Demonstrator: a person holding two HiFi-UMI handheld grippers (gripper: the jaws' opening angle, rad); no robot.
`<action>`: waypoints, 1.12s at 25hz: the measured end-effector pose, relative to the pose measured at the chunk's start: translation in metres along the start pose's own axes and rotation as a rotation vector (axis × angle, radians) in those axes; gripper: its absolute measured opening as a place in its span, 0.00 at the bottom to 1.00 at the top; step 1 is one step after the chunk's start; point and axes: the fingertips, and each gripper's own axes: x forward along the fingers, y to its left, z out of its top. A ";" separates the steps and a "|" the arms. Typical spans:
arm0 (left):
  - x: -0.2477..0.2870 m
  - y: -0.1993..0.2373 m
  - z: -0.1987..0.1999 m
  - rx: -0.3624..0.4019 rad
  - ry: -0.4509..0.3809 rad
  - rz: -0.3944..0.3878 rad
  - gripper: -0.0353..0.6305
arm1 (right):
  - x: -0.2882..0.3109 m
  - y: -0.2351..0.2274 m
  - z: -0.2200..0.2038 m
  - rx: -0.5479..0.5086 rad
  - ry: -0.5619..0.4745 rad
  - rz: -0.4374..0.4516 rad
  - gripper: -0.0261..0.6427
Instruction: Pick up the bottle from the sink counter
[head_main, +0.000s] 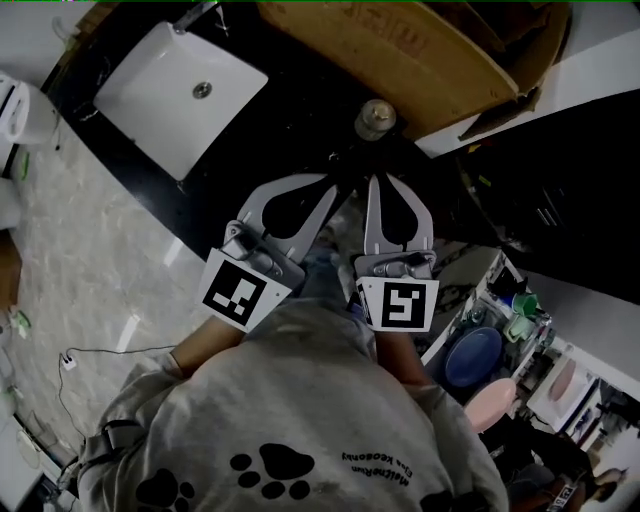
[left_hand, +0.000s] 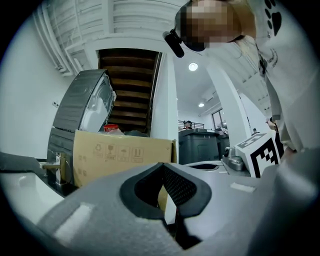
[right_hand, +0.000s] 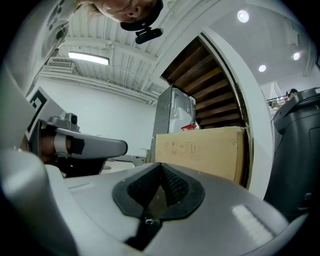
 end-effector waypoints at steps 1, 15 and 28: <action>0.005 0.002 -0.003 0.000 0.004 0.003 0.06 | 0.007 -0.002 -0.002 0.012 0.001 0.010 0.04; 0.051 0.021 -0.047 -0.002 0.088 0.044 0.06 | 0.054 -0.033 -0.053 0.074 0.040 0.107 0.05; 0.071 0.034 -0.076 -0.035 0.115 0.057 0.06 | 0.071 -0.041 -0.091 0.098 0.089 0.133 0.06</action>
